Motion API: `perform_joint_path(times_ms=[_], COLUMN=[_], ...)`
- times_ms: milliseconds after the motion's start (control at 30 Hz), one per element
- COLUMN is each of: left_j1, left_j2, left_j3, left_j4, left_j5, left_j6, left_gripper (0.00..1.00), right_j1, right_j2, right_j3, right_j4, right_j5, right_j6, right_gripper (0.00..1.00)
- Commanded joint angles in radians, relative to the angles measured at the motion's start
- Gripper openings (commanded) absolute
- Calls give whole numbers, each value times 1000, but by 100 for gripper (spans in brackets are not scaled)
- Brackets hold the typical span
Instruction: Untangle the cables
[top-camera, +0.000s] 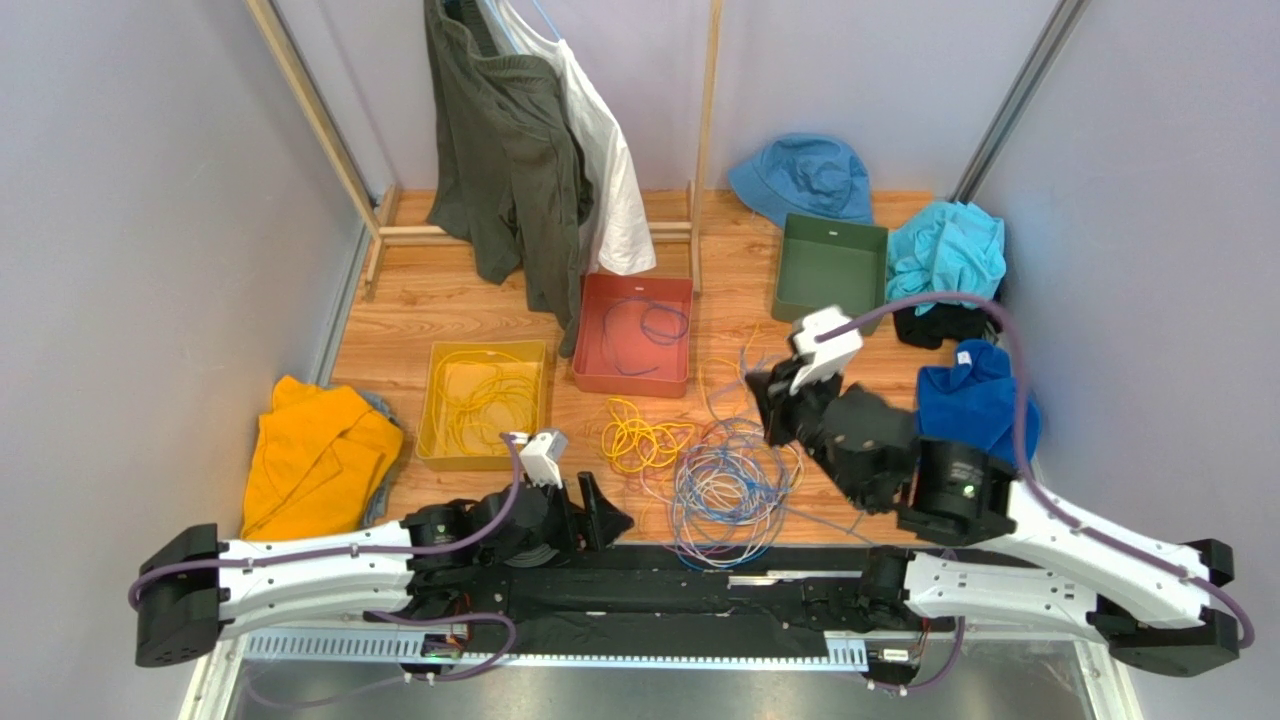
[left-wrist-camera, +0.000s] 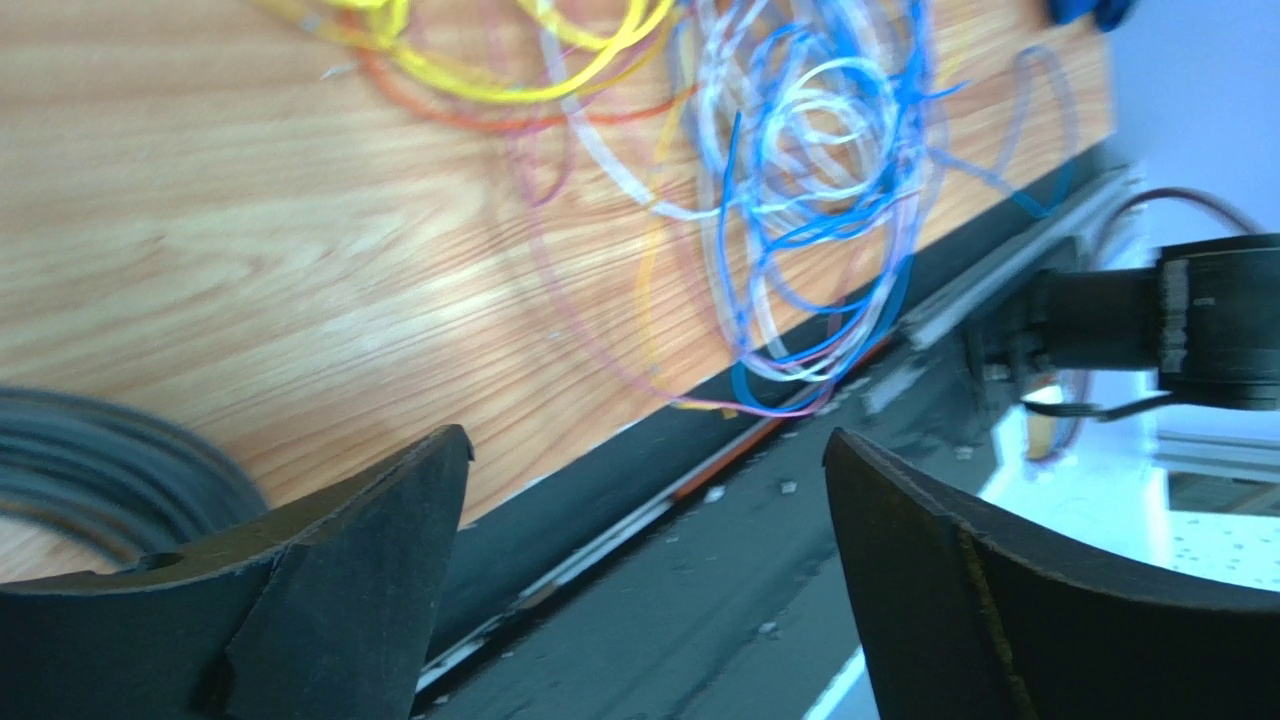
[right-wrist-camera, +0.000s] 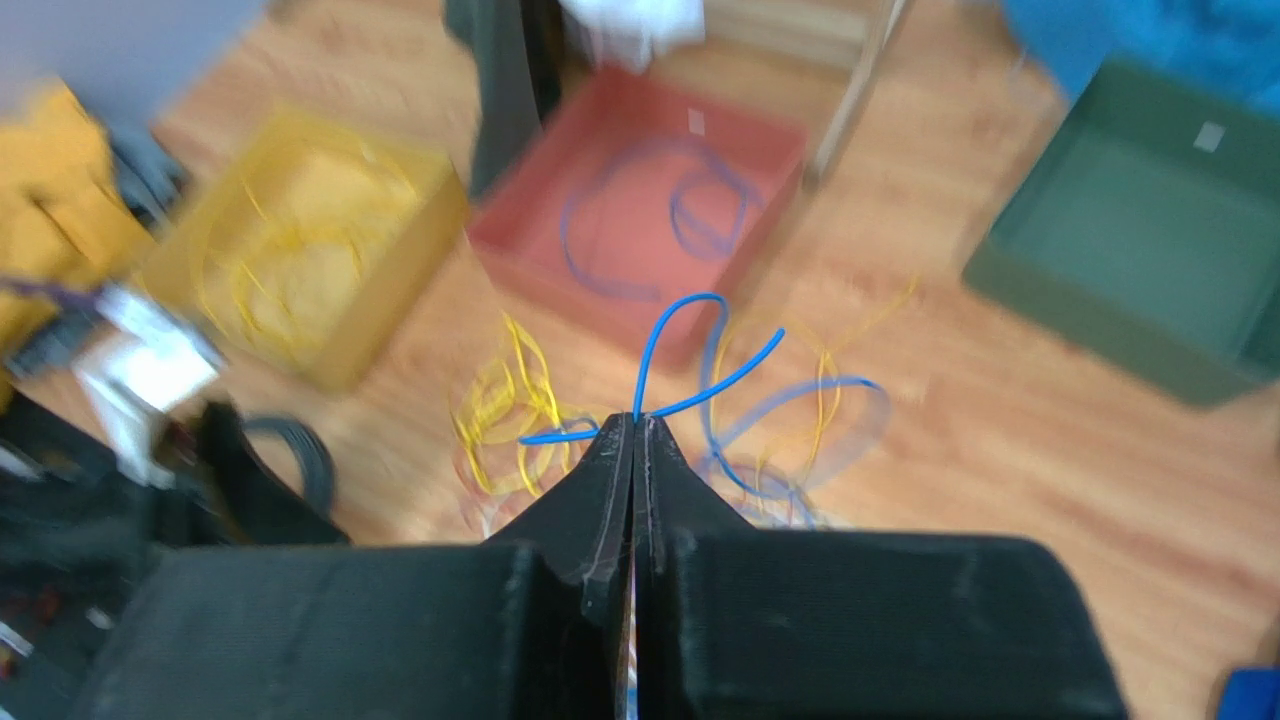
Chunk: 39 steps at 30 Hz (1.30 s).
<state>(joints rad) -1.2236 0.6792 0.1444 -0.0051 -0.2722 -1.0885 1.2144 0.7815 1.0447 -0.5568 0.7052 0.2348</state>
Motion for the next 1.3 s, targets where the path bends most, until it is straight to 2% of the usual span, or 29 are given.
perform_joint_path(times_ms=[0,233,367,500,700,900,1067,1267], left_j1=[-5,-4,-10,-11,-11,-11,-11,-10], left_j2=[-79,-72,51,137,285,436,528,540], left_j3=[61,104,164,185,292,397,417,429], left_j4=[76,290,362,546,587,609,660,594], left_j5=[-4,59,105,99,76,128,174,154], left_j6=[149,337,436,593,758,823,808,780], left_gripper=[99,99,99,99,99,98,89,82], right_j1=[5,5,5,5,13,22,25,25], right_j2=[-94,-154,-156,-140,-145,-156,-169,-175], right_j3=[-201,-308,-311,-299,-288,-285,-276,-275], right_j4=[6,5,11,18,15,8,-6,-23], right_j5=[-45,-93,-124,-193,-236,-243,-239,-217], right_j6=[223,296,307,325,336,337,333,321], right_gripper=[0,0,0,0,0,0,0,0])
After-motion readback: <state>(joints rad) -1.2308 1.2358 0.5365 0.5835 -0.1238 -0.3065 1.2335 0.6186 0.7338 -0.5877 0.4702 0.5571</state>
